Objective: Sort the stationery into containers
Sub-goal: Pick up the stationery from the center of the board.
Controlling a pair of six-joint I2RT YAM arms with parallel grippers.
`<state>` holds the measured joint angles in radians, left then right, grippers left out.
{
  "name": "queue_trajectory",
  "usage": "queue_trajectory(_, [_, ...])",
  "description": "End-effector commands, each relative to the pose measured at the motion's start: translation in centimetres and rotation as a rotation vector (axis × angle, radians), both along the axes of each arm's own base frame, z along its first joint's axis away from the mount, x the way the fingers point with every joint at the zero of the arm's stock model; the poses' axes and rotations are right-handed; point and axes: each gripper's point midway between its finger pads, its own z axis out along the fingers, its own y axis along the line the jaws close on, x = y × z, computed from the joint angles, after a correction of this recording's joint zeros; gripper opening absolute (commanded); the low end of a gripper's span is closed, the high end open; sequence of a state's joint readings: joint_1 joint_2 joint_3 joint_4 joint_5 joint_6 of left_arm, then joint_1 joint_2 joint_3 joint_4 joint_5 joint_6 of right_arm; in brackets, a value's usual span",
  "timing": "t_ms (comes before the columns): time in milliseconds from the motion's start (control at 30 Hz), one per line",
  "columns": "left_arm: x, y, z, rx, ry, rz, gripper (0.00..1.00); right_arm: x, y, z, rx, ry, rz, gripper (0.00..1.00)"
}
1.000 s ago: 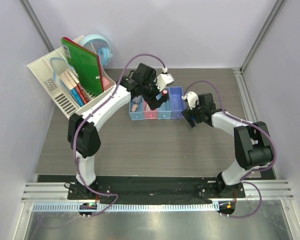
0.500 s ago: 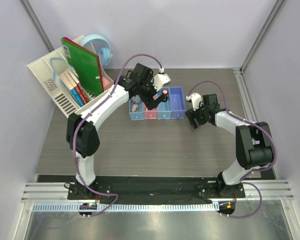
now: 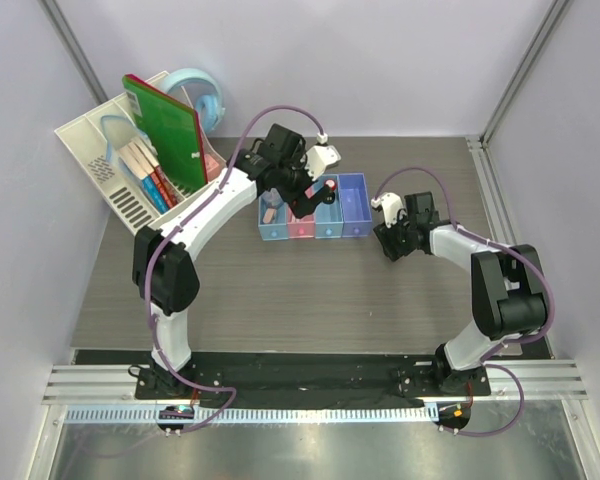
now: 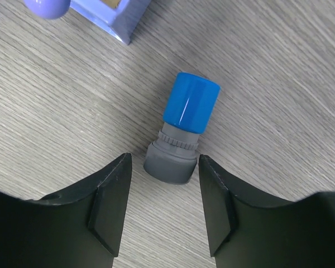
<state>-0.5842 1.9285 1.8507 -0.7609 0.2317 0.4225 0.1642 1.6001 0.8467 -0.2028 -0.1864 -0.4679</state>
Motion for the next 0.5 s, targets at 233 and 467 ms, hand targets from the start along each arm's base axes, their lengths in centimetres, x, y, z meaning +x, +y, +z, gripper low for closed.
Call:
queue_trajectory(233, [0.0, 0.2, 2.7, -0.049, -0.034, 0.005, 1.00, 1.0, -0.5, 0.3, -0.021, -0.041, -0.012, 0.42])
queue_trajectory(467, [-0.1, 0.1, 2.0, -0.050, -0.015, 0.006, 1.00, 1.6, -1.7, 1.4, -0.075, -0.105, -0.043, 0.36])
